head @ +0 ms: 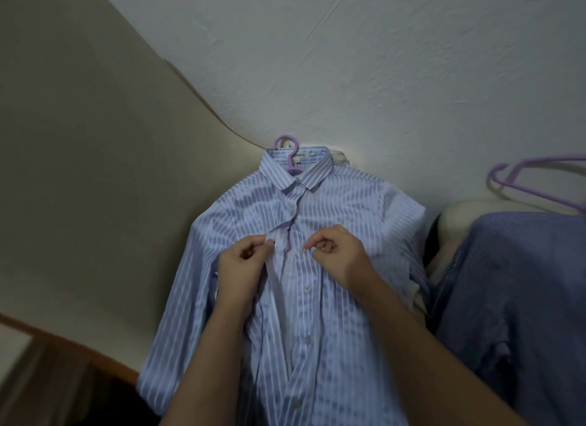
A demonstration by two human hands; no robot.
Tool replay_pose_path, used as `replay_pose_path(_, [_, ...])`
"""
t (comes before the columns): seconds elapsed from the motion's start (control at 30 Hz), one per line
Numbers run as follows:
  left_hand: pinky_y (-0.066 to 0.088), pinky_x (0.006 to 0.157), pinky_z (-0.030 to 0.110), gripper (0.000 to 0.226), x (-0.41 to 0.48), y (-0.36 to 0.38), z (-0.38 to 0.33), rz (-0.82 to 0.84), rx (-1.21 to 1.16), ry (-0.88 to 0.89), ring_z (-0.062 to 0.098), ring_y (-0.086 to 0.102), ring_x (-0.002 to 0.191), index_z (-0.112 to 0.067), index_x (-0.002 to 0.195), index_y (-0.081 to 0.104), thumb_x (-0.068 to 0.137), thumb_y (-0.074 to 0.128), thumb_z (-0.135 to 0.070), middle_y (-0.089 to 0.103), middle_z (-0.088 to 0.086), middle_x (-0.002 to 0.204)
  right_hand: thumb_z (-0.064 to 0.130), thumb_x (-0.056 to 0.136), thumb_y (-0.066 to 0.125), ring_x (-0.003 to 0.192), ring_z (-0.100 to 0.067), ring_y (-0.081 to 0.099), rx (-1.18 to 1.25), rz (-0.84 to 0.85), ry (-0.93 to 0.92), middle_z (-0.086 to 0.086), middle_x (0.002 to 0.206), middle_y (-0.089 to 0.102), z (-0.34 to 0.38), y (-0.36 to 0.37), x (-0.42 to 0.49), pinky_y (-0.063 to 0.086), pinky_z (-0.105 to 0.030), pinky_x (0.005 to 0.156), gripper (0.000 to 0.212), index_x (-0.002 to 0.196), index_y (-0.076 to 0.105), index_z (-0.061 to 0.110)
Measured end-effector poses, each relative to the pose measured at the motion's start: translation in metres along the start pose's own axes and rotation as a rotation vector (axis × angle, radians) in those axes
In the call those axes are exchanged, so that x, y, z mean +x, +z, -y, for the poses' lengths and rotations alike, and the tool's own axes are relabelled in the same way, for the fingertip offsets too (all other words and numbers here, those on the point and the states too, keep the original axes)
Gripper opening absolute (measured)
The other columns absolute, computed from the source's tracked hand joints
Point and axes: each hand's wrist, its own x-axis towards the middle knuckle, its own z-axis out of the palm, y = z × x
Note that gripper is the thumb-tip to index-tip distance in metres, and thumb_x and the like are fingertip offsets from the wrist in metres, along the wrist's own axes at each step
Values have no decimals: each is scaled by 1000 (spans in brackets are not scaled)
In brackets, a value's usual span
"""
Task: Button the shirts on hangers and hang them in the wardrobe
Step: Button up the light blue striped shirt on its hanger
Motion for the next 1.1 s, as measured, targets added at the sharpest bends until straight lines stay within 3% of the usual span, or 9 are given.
replay_pose_path(0.1, [56,73,38,8,4,0,-2,42,36,-14,25,66,72,-11,82,75,86,79,-16,72,19,82,20,82,79,70,-5,50,-52,10,30,3,89,53,3,4,1,48,-29,82,12,78,70,27])
replay_pose_path(0.2, [50,67,37,15,6,0,-1,62,48,1,22,57,66,-6,80,71,84,80,-17,65,26,79,30,79,83,73,-6,52,-97,-5,38,6,88,52,4,6,3,50,-32,80,16,74,67,30])
replay_pose_path(0.27, [46,63,35,17,4,2,-1,77,75,25,19,52,62,-6,75,68,85,77,-15,58,22,69,31,78,84,75,-11,56,-99,-9,75,4,88,56,4,8,5,52,-35,79,20,70,66,31])
replay_pose_path(0.37, [40,58,30,29,4,8,3,78,158,83,11,43,54,-15,63,58,88,71,-14,48,-2,57,33,78,83,76,-16,60,-95,19,119,3,87,59,4,11,9,55,-38,78,19,69,68,26])
replay_pose_path(0.6, [56,70,41,12,-5,25,16,-161,321,247,13,64,71,-26,80,66,90,72,-30,67,-6,73,25,77,83,71,-27,65,-10,101,167,-9,73,68,10,18,13,56,-41,69,26,56,67,29])
replay_pose_path(0.73, [56,74,35,12,-5,25,14,-141,330,265,5,66,78,-36,84,68,88,76,-29,70,-10,81,20,77,80,63,-17,60,52,104,188,-3,69,69,10,16,11,55,-40,66,25,58,68,31])
replay_pose_path(0.83, [54,72,29,7,-6,25,14,-110,321,276,3,66,78,-33,86,70,89,75,-29,70,-10,81,25,73,79,66,-11,60,108,120,187,3,72,71,11,15,9,54,-39,71,11,65,73,29])
replay_pose_path(0.97, [58,77,37,14,1,21,22,-76,306,236,6,69,81,-23,96,77,91,73,-36,74,-10,83,10,78,79,63,-2,62,226,114,183,3,70,71,14,13,7,50,-22,66,14,68,73,18])
replay_pose_path(1.1, [52,68,32,13,-3,24,18,-112,448,295,8,64,76,-21,98,71,94,68,-34,69,-9,83,1,81,75,80,-26,68,365,69,161,-16,78,71,17,9,3,57,-37,81,6,77,72,-2])
